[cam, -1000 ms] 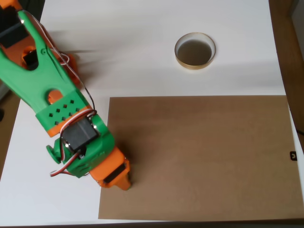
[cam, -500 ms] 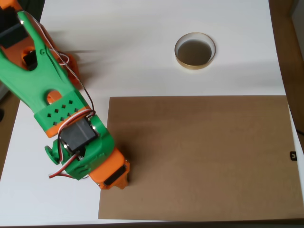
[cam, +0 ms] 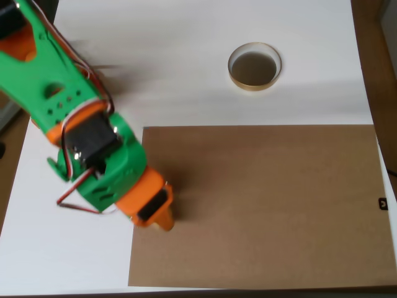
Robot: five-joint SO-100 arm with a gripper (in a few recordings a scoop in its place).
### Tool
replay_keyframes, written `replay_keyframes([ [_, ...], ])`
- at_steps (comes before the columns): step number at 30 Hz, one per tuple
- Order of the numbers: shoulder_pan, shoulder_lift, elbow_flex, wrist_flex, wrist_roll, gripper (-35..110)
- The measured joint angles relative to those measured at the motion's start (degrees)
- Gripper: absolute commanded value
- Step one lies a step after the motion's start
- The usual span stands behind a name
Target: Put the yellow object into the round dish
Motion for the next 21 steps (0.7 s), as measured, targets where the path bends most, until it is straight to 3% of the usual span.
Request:
replay_keyframes([
  [21,-30.7,5.4,-2.0,9.2,-3.5,0],
])
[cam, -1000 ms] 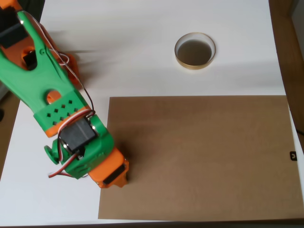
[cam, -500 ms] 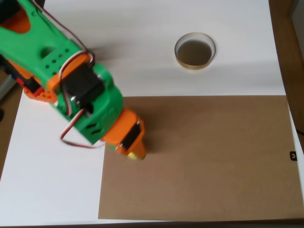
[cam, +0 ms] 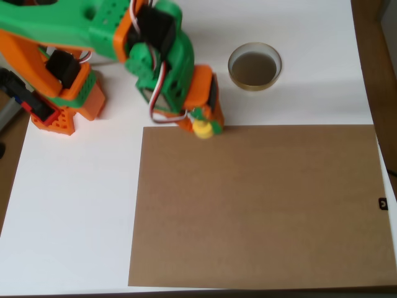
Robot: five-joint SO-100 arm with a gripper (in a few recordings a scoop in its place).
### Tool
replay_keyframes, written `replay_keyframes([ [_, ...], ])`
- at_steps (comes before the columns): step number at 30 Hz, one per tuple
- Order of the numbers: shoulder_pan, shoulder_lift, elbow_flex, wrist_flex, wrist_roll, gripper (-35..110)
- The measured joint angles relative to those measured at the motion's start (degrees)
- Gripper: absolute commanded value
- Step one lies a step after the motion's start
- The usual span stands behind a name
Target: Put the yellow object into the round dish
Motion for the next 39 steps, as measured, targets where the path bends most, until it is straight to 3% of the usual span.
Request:
replay_keyframes([
  [21,-23.1,-16.9,-16.5,5.4,1.9,-1],
  [39,-31.6,-33.2,-32.6,7.0,2.0,-1],
])
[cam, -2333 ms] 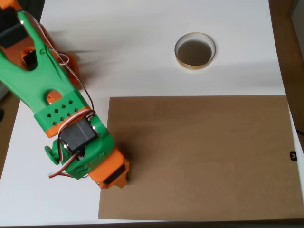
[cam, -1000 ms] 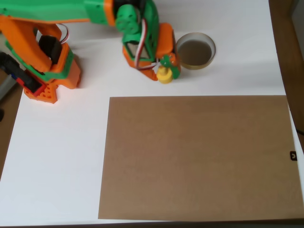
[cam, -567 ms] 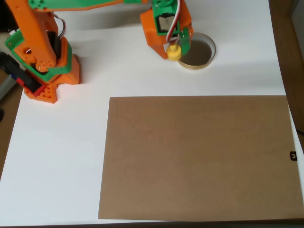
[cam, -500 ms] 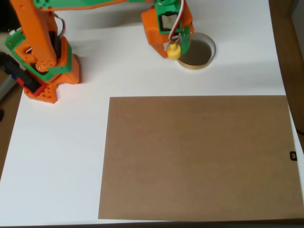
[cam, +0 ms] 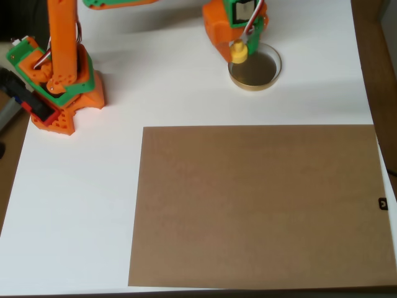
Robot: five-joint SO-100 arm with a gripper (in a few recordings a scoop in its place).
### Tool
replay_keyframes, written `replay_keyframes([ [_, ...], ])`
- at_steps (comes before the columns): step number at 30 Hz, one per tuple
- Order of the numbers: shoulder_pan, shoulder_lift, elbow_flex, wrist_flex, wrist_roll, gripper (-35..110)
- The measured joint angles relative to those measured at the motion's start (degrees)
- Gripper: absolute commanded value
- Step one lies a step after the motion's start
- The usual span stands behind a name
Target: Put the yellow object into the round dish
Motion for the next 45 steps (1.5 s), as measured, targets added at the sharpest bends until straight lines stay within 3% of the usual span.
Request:
replay_keyframes([
  [23,0.5,-10.5,-9.2,-1.1,-0.2,0],
  [34,0.5,-11.2,-10.5,0.1,-0.3,18],
  [45,0.5,-11.2,-12.2,1.4,-0.6,22],
])
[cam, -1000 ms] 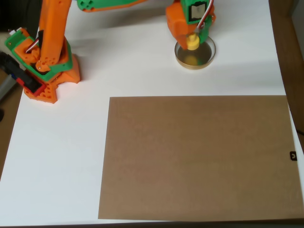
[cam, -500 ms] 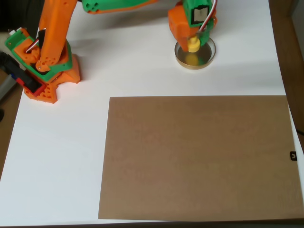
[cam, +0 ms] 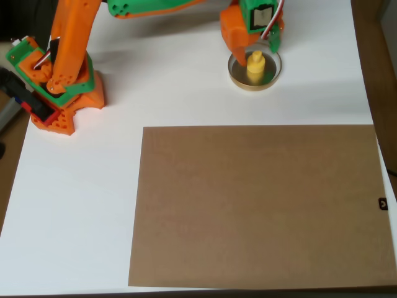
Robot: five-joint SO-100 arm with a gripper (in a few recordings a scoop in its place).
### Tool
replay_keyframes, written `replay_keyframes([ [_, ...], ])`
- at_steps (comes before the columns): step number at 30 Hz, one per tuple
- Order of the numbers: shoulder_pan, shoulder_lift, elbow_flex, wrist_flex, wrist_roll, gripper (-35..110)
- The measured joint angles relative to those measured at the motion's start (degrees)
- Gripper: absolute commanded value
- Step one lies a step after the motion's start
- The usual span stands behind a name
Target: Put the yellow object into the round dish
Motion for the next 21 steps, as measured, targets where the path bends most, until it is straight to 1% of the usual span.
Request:
replay_keyframes([
  [5,1.3,3.3,1.7,2.2,-3.0,22],
  [13,5.0,23.9,21.4,-0.8,-8.5,21],
  [17,10.2,34.8,31.3,-2.2,-11.1,21],
  [21,16.6,45.1,36.9,-2.0,-13.3,20],
])
